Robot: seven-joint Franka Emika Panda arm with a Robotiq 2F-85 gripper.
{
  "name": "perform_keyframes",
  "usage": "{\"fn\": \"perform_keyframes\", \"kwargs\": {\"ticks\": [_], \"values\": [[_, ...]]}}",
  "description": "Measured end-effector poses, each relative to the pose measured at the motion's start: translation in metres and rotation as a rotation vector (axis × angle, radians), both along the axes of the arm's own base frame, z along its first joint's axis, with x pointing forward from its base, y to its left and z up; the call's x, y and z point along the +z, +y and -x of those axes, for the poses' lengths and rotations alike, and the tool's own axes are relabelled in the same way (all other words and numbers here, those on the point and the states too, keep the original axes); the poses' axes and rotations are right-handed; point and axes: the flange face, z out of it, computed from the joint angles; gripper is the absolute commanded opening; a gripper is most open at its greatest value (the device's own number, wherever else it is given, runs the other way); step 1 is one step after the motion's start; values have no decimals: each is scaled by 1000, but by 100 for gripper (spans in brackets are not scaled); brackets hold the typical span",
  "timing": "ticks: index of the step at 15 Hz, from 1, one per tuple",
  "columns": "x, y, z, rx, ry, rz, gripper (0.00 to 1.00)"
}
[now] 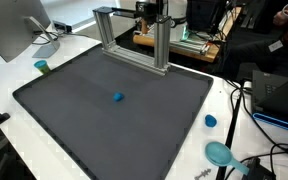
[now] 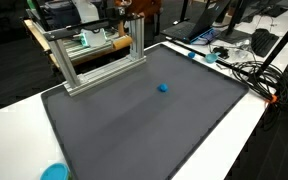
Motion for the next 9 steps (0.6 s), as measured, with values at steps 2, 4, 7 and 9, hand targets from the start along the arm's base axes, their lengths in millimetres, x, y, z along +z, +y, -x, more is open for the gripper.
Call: {"fn": "perform_keyframes", "kwargs": {"ticks": [2, 4, 7, 9], "values": [[1, 2, -1, 11, -13, 8, 100], [3, 7, -4, 29, -35, 17, 100], [1, 15, -8, 50, -50, 27, 100], [-4, 17, -13, 56, -47, 29, 89]]}}
